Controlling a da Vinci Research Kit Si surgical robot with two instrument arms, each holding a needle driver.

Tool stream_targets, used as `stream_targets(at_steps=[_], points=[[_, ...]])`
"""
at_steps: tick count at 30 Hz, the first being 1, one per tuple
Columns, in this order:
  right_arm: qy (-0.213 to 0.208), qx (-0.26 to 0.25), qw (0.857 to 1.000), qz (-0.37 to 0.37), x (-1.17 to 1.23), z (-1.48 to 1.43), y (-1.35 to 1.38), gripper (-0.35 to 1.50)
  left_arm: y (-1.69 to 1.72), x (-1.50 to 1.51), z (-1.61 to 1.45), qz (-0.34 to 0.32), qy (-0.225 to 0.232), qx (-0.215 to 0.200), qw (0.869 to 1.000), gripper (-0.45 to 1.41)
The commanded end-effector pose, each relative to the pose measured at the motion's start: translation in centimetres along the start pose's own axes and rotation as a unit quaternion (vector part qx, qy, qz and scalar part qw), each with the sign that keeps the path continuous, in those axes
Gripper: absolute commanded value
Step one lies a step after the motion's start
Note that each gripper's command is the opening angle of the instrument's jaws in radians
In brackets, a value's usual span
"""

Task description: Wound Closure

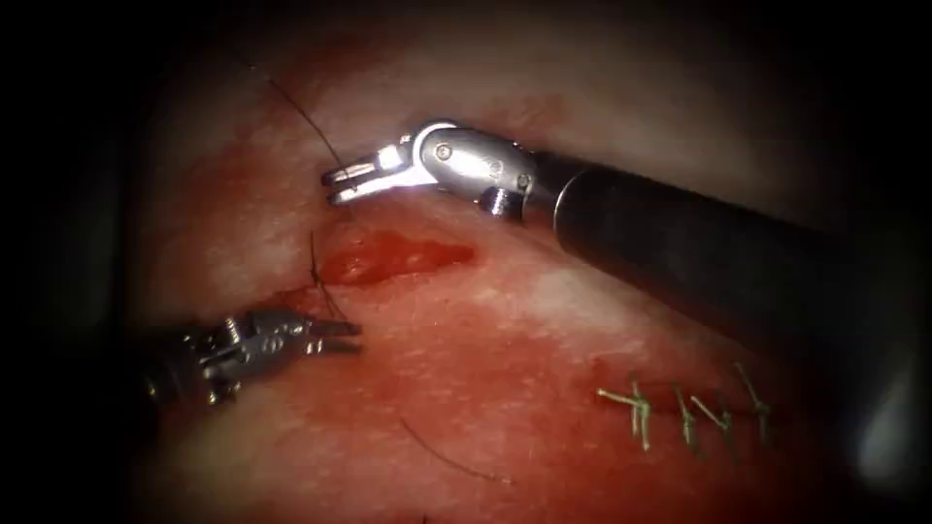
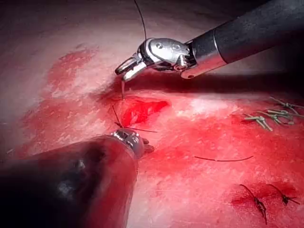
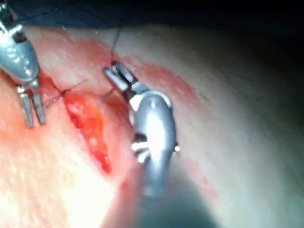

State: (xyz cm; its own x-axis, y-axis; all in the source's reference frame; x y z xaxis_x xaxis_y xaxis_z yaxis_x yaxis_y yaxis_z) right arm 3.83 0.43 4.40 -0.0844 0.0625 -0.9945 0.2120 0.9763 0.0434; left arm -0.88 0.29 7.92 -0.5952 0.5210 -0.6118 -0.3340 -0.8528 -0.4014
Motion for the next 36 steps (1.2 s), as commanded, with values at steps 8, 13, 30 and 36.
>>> stream_targets(at_steps=[8,13,30,36], points=[[0.011,-0.022,0.998,0.051,0.00,0.02,0.21,-0.35,-0.01,-0.01,0.08,0.000,0.000,-0.001,1.000,-0.16],[0.000,0.000,1.000,0.018,0.02,0.01,0.24,-0.35,-0.01,-0.01,0.08,0.000,0.000,0.000,1.000,-0.16],[0.021,0.028,0.996,0.086,0.01,0.15,0.19,-0.35,-0.02,-0.01,0.09,0.000,0.000,0.001,1.000,-0.15],[0.032,0.040,0.990,0.134,0.00,0.18,0.13,-0.35,-0.02,-0.01,0.10,0.000,0.000,0.001,1.000,-0.15]])
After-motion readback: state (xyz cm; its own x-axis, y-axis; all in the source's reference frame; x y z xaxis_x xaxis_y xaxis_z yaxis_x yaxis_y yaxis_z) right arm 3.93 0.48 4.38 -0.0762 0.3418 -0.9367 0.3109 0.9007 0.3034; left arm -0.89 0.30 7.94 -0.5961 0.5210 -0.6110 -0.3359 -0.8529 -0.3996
